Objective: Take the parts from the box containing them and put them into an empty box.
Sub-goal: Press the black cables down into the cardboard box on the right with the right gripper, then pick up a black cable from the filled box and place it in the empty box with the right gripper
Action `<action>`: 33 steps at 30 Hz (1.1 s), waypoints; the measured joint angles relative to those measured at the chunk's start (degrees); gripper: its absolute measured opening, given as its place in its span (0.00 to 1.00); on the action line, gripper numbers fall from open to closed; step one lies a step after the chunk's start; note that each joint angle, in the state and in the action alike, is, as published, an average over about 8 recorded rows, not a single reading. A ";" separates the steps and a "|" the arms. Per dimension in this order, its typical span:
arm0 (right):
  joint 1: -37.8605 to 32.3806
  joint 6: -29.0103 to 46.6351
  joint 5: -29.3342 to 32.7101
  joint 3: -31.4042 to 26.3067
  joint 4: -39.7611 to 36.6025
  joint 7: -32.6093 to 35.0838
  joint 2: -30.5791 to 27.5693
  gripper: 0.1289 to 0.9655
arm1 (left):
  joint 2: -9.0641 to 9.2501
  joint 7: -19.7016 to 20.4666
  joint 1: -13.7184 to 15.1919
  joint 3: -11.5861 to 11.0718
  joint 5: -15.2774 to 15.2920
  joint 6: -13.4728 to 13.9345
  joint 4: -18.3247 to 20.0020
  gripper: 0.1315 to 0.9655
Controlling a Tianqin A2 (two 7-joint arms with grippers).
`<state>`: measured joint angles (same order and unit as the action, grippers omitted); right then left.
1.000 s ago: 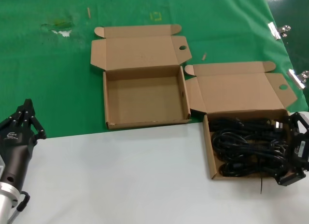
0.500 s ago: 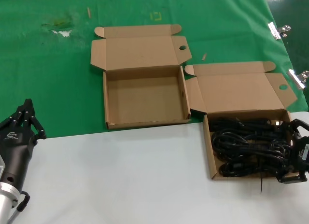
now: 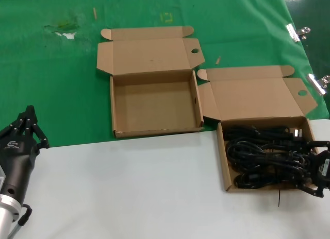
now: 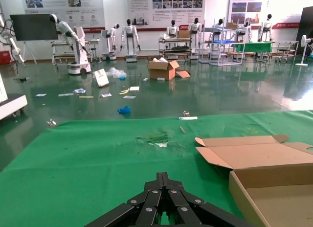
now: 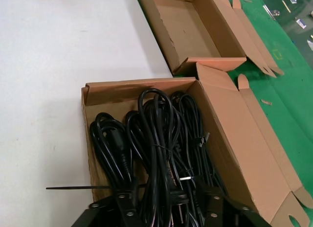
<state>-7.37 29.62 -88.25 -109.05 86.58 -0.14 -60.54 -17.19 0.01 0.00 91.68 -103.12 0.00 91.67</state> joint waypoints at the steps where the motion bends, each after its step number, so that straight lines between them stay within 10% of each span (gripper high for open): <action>1: 0.09 0.15 0.20 0.23 -0.03 0.01 0.17 0.44 | 0.00 0.00 0.00 0.00 0.00 0.00 0.00 0.01; 18: 0.68 1.99 2.60 3.14 -0.37 0.70 2.54 0.08 | 0.00 0.00 0.00 0.00 0.00 0.00 0.00 0.01; 33: 0.50 3.27 3.18 5.52 1.97 -0.18 2.47 0.05 | 0.00 0.00 0.00 0.00 0.00 0.00 0.00 0.01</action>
<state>-6.87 32.89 -85.07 -103.53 88.54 -0.32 -58.07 -17.19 0.01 0.00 91.68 -103.12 0.00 91.67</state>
